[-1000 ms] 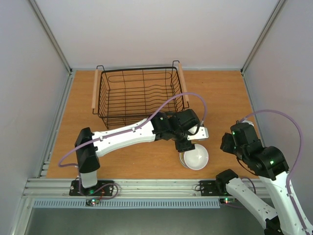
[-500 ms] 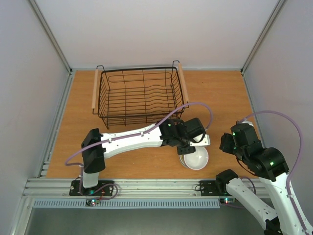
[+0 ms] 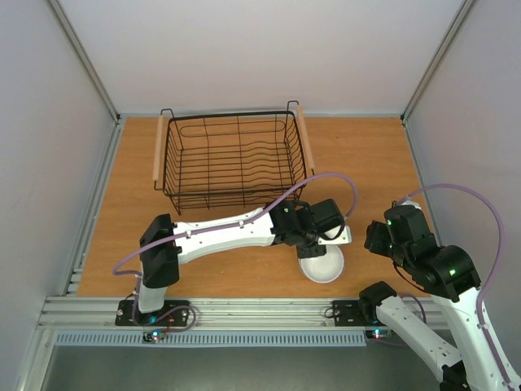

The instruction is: Load the bowls into the dish rack

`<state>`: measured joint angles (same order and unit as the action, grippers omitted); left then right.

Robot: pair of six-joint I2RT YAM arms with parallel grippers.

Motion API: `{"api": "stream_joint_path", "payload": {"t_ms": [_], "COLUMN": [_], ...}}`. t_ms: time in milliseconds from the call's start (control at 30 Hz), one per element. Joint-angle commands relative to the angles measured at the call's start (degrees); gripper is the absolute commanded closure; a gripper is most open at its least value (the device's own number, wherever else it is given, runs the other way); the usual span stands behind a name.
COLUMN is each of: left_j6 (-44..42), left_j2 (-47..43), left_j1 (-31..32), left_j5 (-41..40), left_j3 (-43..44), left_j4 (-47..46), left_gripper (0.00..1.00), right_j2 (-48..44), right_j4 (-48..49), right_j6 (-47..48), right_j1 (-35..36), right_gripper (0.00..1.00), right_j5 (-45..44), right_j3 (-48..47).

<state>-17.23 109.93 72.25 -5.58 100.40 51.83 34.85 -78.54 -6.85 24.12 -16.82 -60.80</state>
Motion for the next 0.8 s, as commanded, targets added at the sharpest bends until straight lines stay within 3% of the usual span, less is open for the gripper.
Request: {"api": "stream_joint_path", "payload": {"t_ms": [0, 100, 300, 367, 433, 633, 767], "left_j6": [-0.08, -0.06, -0.26, -0.21, -0.24, -0.11, 0.01], "left_j2": [0.74, 0.75, 0.20, 0.28, 0.57, 0.90, 0.99], "left_j1": [0.27, 0.27, 0.33, 0.31, 0.27, 0.33, 0.26], "left_j5": [-1.27, -1.21, -0.52, -0.27, -0.13, -0.42, -0.43], "left_j3": [1.20, 1.33, 1.64, 1.56, 1.50, 1.47, 1.63], "left_j4": [0.29, 0.37, 0.29, 0.29, 0.29, 0.37, 0.55], "left_gripper": [0.99, 0.99, 0.71, 0.68, 0.72, 0.99, 1.00], "right_j2": [-0.50, -0.68, -0.58, -0.58, -0.65, -0.75, -0.84], "right_j4": [1.13, 1.16, 1.12, 1.26, 1.27, 1.36, 1.35], "right_j6": [0.35, 0.30, 0.35, 0.30, 0.39, 0.43, 0.39], "right_j1": [0.23, 0.20, 0.22, 0.23, 0.23, 0.23, 0.23], "right_gripper": [0.36, 0.36, 0.36, 0.36, 0.36, 0.35, 0.35], "right_j5": [0.21, 0.21, 0.32, 0.29, 0.32, 0.45, 0.50], "right_j3": [0.59, 0.59, 0.67, 0.68, 0.68, 0.68, 0.77]}}
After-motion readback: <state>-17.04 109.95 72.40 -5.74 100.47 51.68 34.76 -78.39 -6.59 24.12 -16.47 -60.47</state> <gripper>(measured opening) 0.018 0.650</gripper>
